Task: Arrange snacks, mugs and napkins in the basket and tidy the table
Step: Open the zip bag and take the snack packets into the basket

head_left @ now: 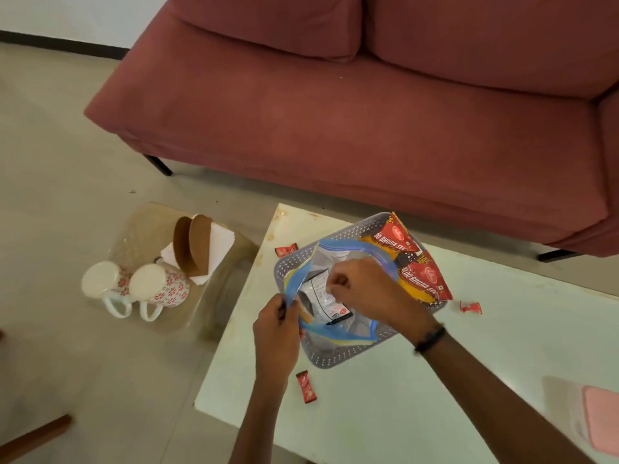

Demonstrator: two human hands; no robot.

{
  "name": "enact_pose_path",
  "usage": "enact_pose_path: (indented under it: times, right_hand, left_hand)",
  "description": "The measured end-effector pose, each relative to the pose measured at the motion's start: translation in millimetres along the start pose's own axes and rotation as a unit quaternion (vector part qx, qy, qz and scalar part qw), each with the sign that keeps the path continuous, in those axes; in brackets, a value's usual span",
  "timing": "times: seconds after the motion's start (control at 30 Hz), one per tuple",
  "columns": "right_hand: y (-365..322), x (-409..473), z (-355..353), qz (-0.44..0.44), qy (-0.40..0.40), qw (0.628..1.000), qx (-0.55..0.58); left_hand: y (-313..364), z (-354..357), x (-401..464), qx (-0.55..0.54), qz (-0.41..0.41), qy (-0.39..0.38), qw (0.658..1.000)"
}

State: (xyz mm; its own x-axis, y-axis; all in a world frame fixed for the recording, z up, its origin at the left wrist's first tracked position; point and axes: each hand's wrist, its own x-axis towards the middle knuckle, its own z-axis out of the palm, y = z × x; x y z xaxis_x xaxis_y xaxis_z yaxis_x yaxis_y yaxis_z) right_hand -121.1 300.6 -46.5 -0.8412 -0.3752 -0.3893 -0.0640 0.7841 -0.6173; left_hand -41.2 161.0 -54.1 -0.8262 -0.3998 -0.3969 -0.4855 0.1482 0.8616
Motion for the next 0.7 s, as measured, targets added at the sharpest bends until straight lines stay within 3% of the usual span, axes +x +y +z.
enact_pose_path:
  times: [0.03, 0.1, 0.3, 0.5, 0.6, 0.7]
  right_hand:
    - [3, 17, 17, 0.019, -0.073, 0.995, -0.071]
    - [7, 47, 44, 0.040, -0.137, 0.971, -0.192]
    - [5, 81, 85, 0.033, -0.169, 0.913, -0.370]
    - [6, 84, 99, 0.044, -0.223, 0.884, -0.408]
    - [9, 74, 95, 0.010, -0.204, 0.913, -0.354]
    - [9, 53, 82, -0.040, -0.115, 0.940, -0.320]
  left_hand:
    - [0, -1, -1, 0.000, 0.001, -0.003, 1.000]
    - [-2, -4, -2, -0.003, 0.006, -0.005, 1.000]
    - [-19, -13, -2, 0.001, 0.029, -0.026, 0.999]
    - [-30, -25, 2, -0.005, 0.029, -0.018, 0.999]
    - [-33, -29, 4, -0.002, 0.020, -0.014, 1.000]
    - [-33, -29, 3, -0.006, 0.007, -0.016, 1.000]
